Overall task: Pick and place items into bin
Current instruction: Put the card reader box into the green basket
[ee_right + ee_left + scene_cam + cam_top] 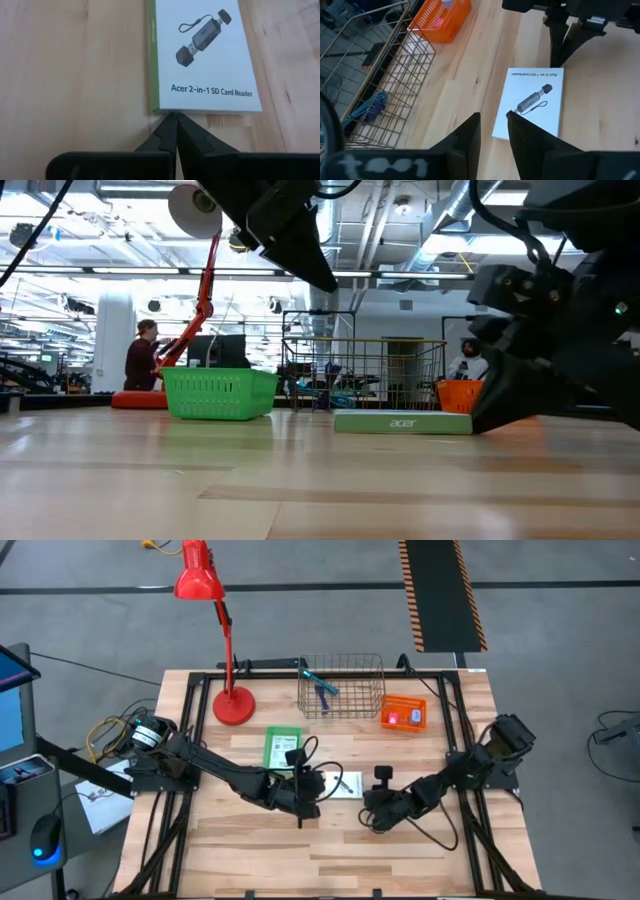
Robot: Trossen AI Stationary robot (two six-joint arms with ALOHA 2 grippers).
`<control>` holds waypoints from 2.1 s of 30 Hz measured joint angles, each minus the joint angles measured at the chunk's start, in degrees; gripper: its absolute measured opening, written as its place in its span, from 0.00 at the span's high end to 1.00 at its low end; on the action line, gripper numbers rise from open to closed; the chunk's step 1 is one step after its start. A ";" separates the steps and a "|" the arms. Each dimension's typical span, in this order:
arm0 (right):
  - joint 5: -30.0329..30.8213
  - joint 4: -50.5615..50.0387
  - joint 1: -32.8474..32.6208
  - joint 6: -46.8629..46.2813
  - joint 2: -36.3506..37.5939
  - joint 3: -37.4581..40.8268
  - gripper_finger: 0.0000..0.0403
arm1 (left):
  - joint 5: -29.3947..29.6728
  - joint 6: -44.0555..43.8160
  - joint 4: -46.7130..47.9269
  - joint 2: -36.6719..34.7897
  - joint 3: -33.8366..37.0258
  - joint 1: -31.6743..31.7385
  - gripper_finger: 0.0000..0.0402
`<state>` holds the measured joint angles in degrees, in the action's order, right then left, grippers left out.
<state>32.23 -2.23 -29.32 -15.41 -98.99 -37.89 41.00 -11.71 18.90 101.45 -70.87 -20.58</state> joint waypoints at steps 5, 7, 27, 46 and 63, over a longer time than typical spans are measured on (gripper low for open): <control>-0.14 0.43 -0.46 -1.87 0.13 0.00 1.00 | -0.61 -1.08 0.00 0.00 0.00 0.00 0.78; -0.98 -0.67 -0.98 -2.54 1.23 0.10 1.00 | -1.41 -1.37 0.02 0.00 0.00 0.00 0.78; 0.41 3.09 0.06 0.90 7.79 1.65 1.00 | -3.76 -1.55 0.02 0.00 0.00 0.00 0.78; -5.70 6.16 2.91 2.47 7.79 3.30 1.00 | -3.81 -1.57 0.02 0.00 0.01 0.00 0.78; -12.69 6.14 6.74 4.95 7.79 3.30 1.00 | -4.70 -2.65 -0.08 0.01 0.02 0.03 0.78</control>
<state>19.54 3.91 -22.58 -10.46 -91.20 -34.59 36.30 -14.36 18.82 101.46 -70.85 -20.56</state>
